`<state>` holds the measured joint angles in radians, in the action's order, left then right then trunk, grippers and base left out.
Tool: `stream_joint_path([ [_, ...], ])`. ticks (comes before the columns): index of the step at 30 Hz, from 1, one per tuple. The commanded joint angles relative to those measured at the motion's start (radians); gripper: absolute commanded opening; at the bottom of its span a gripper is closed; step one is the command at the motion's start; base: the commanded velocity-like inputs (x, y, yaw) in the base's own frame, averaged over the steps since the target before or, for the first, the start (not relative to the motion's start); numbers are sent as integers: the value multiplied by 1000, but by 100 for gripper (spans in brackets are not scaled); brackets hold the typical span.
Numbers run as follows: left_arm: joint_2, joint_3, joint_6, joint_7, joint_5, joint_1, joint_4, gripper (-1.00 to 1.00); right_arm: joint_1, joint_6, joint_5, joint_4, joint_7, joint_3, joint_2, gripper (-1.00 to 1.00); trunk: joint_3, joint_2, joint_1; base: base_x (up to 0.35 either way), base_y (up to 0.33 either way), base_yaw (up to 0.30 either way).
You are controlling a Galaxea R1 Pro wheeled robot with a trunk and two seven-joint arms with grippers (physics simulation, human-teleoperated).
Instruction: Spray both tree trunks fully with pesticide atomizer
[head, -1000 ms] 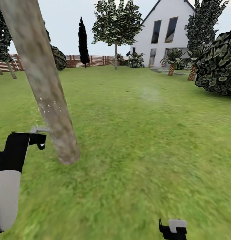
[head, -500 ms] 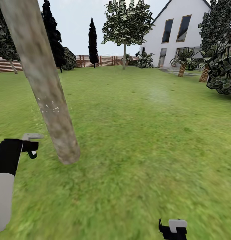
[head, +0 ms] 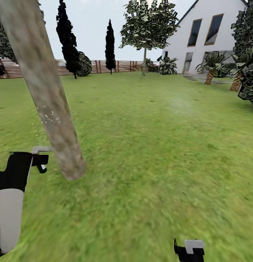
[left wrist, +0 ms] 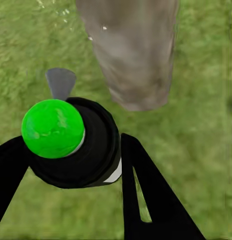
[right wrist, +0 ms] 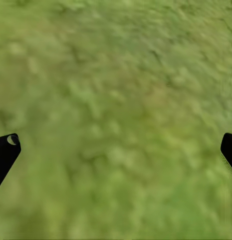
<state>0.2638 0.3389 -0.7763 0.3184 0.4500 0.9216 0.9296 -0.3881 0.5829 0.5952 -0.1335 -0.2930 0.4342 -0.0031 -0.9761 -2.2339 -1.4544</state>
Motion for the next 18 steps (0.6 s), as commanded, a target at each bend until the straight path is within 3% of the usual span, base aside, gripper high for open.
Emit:
stream_joint_path([
  [1, -16, 0, 3, -2, 13, 0, 0, -100, 0, 0, 0, 0, 0, 0, 0, 100, 0, 0, 0, 211, -208, 38],
  [4, -16, 5, 4, -3, 14, -2, -23, -100, 0, 0, 0, 0, 0, 0, 0, 100, 0, 0, 0, 280, -130, 9],
  [8, 25, 9, 7, -10, 15, -34, -57, -100, 0, 0, 0, 0, 0, 0, 0, 100, 0, 0, 0, 292, -23, 1],
  [14, 10, 0, 5, -11, 6, -55, -58, -100, 0, 0, 0, 0, 0, 0, 0, 100, 0, 0, 0, 27, -1, 161],
  [18, 18, 7, 6, -10, 11, -57, -59, -100, 0, 0, 0, -1, 0, 0, 0, 100, 0, 0, 0, 75, 0, 236],
])
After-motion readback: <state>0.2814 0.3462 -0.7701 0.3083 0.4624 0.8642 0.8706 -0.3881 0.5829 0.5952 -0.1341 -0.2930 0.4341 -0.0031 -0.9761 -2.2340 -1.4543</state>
